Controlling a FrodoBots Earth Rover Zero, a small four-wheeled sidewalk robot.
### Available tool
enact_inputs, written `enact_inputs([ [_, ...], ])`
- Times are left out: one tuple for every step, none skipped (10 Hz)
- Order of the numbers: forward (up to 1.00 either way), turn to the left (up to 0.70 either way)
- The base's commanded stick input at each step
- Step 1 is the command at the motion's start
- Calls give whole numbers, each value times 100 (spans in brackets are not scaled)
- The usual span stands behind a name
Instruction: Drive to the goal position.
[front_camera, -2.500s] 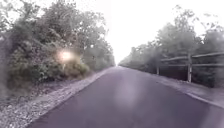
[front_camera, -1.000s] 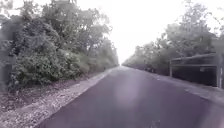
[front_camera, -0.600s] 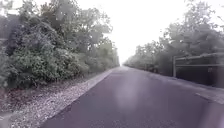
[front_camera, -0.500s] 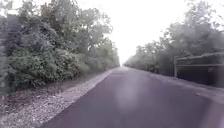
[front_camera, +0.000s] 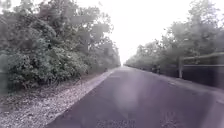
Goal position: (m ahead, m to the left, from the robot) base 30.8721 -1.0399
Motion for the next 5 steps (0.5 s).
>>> enact_inputs([
  [100, 0],
  [100, 0],
  [100, 0],
  [100, 0],
  [100, 0],
])
